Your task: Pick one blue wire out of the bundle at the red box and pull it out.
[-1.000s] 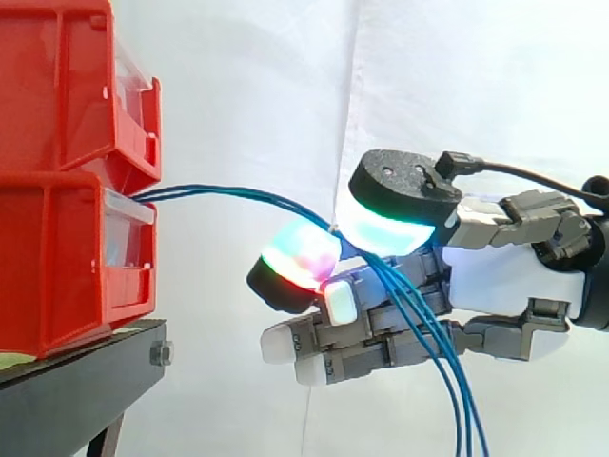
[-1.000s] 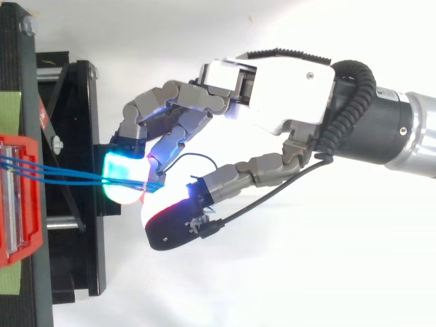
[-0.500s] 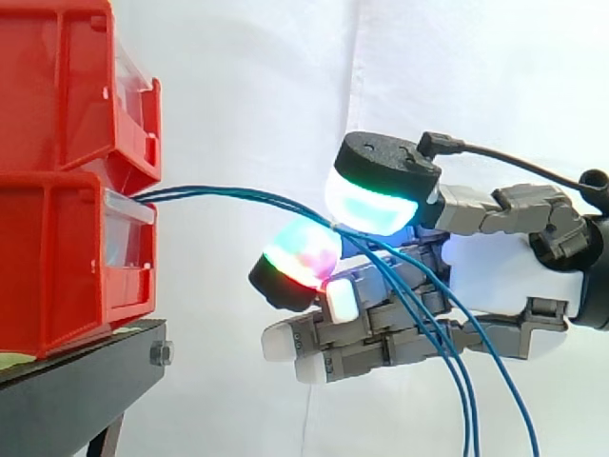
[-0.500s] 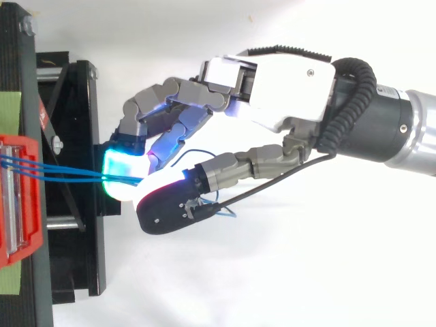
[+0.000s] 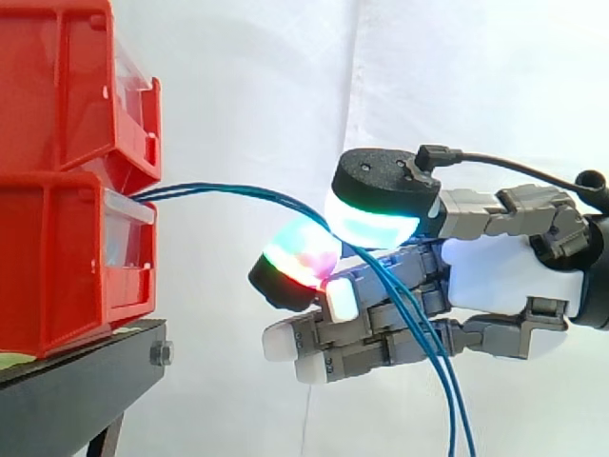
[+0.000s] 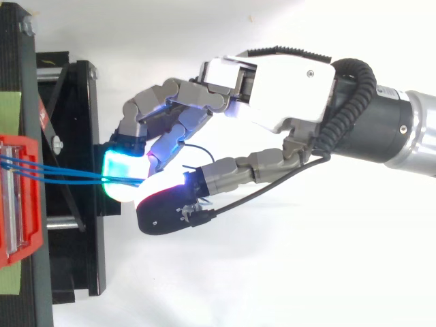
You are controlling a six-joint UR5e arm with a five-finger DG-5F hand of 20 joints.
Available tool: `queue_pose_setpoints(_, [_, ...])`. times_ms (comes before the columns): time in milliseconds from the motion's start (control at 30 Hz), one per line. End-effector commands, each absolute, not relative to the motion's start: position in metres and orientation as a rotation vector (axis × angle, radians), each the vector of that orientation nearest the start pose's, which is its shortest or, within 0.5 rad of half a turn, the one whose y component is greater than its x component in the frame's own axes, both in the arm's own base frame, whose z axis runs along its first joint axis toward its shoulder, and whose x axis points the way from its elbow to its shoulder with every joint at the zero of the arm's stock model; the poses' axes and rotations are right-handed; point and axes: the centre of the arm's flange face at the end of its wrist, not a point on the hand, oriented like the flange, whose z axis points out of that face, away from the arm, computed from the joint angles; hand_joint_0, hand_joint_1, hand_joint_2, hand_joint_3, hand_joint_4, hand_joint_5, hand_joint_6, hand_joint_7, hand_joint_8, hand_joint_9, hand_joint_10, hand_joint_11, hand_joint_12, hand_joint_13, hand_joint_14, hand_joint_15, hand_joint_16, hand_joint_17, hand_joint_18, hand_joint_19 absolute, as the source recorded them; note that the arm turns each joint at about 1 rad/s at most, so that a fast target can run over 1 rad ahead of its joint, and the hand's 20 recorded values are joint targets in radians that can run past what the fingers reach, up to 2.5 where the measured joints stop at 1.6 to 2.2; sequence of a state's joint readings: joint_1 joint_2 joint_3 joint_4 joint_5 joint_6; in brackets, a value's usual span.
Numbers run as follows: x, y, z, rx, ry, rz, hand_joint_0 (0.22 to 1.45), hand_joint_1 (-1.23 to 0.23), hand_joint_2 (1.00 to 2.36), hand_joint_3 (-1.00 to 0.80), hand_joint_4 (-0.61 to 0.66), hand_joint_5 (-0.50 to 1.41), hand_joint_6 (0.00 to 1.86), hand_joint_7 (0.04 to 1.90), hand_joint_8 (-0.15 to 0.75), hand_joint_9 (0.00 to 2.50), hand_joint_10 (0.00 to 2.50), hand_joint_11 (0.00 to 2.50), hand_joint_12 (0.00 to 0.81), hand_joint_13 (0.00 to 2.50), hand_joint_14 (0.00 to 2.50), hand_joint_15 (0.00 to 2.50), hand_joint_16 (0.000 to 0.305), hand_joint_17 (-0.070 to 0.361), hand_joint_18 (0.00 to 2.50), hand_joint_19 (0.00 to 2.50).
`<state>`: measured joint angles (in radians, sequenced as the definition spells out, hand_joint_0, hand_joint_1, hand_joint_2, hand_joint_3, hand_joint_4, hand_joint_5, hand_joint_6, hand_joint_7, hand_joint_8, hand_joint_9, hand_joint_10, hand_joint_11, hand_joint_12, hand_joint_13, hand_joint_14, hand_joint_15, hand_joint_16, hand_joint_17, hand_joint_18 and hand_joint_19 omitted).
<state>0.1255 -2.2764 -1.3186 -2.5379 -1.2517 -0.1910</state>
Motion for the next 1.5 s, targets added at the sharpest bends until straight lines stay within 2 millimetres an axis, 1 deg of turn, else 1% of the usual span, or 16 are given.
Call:
queue_pose_setpoints(0, [0.7516, -0.0719, 0.2303, 1.094, 1.035, 1.004, 0.63, -0.84, 1.02, -0.14, 0.18, -0.19, 0.89, 1.02, 0.281, 0.86, 0.02, 0.61, 0.339, 0.63, 0.01, 0.31, 0.054, 0.121, 0.4, 0.31])
queue_pose_setpoints(67, [0.7514, -0.072, 0.2299, 1.096, 1.037, 1.003, 0.62, -0.81, 1.01, -0.15, 0.22, -0.18, 0.86, 1.03, 0.292, 0.88, 0.02, 0.59, 0.352, 0.63, 0.01, 0.32, 0.056, 0.126, 0.41, 0.31])
queue_pose_setpoints(100, [0.7515, -0.0708, 0.2299, 1.095, 1.038, 1.004, 0.62, -0.79, 1.01, -0.13, 0.24, -0.18, 0.85, 1.0, 0.299, 0.89, 0.01, 0.58, 0.363, 0.64, 0.01, 0.31, 0.058, 0.131, 0.42, 0.31])
queue_pose_setpoints(267, [0.7517, -0.0708, 0.2303, 1.092, 1.037, 1.003, 0.61, -0.77, 1.0, -0.07, 0.29, -0.15, 0.8, 1.02, 0.325, 0.97, 0.02, 0.53, 0.393, 0.67, 0.01, 0.3, 0.065, 0.146, 0.45, 0.3])
queue_pose_setpoints(400, [0.7517, -0.0708, 0.2303, 1.094, 1.036, 1.006, 0.62, -0.77, 1.0, -0.06, 0.3, -0.14, 0.76, 1.03, 0.33, 0.97, 0.02, 0.54, 0.398, 0.67, 0.01, 0.3, 0.066, 0.148, 0.45, 0.3])
queue_pose_setpoints(500, [0.7519, -0.0708, 0.2304, 1.093, 1.034, 1.006, 0.64, -0.78, 1.0, -0.07, 0.31, -0.13, 0.73, 1.03, 0.319, 0.97, 0.01, 0.56, 0.384, 0.66, 0.01, 0.3, 0.062, 0.141, 0.44, 0.3])
queue_pose_setpoints(567, [0.7517, -0.0708, 0.2303, 1.094, 1.036, 1.006, 0.67, -0.81, 1.01, -0.12, 0.28, -0.13, 0.72, 1.06, 0.296, 0.94, 0.02, 0.57, 0.36, 0.64, 0.01, 0.3, 0.057, 0.128, 0.41, 0.3])
queue_pose_setpoints(633, [0.7517, -0.0708, 0.2303, 1.094, 1.036, 1.006, 0.69, -0.84, 1.01, -0.13, 0.26, -0.14, 0.73, 1.02, 0.28, 0.91, 0.02, 0.57, 0.346, 0.63, 0.01, 0.3, 0.054, 0.121, 0.4, 0.3])
queue_pose_setpoints(833, [0.7514, -0.072, 0.2312, 1.095, 1.034, 1.006, 0.75, -0.86, 1.01, -0.22, 0.27, -0.14, 0.73, 0.99, 0.271, 0.9, 0.02, 0.56, 0.336, 0.63, 0.01, 0.29, 0.052, 0.116, 0.41, 0.29])
queue_pose_setpoints(867, [0.7517, -0.0708, 0.2303, 1.095, 1.035, 1.007, 0.78, -0.86, 1.01, -0.2, 0.26, -0.13, 0.7, 1.06, 0.271, 0.92, 0.02, 0.57, 0.335, 0.63, 0.01, 0.3, 0.051, 0.115, 0.41, 0.32])
queue_pose_setpoints(933, [0.7515, -0.072, 0.2314, 1.094, 1.033, 1.005, 0.82, -0.82, 1.02, -0.13, 0.26, -0.09, 0.65, 1.2, 0.265, 0.98, 0.02, 0.54, 0.327, 0.64, 0.01, 0.3, 0.049, 0.111, 0.39, 0.38])
queue_pose_setpoints(967, [0.7516, -0.0719, 0.2316, 1.094, 1.031, 1.007, 0.82, -0.81, 1.02, -0.11, 0.27, -0.09, 0.65, 1.2, 0.26, 0.99, 0.02, 0.54, 0.325, 0.64, 0.01, 0.31, 0.048, 0.109, 0.39, 0.39])
queue_pose_setpoints(1100, [0.7524, -0.0718, 0.233, 1.092, 1.029, 1.009, 0.84, -0.81, 1.02, -0.16, 0.27, -0.08, 0.64, 1.22, 0.263, 1.0, 0.02, 0.55, 0.325, 0.64, 0.01, 0.31, 0.048, 0.108, 0.38, 0.42])
queue_pose_setpoints(1300, [0.7524, -0.0718, 0.2332, 1.094, 1.031, 1.007, 0.82, -0.81, 1.02, -0.16, 0.28, -0.07, 0.62, 1.25, 0.26, 1.0, 0.02, 0.54, 0.325, 0.65, 0.01, 0.31, 0.048, 0.108, 0.41, 0.4])
queue_pose_setpoints(1467, [0.753, -0.0718, 0.2329, 1.093, 1.03, 1.008, 0.87, -0.78, 1.01, 0.01, 0.19, -0.09, 0.72, 1.13, 0.262, 1.01, 0.02, 0.54, 0.324, 0.64, 0.01, 0.32, 0.047, 0.106, 0.36, 0.47])
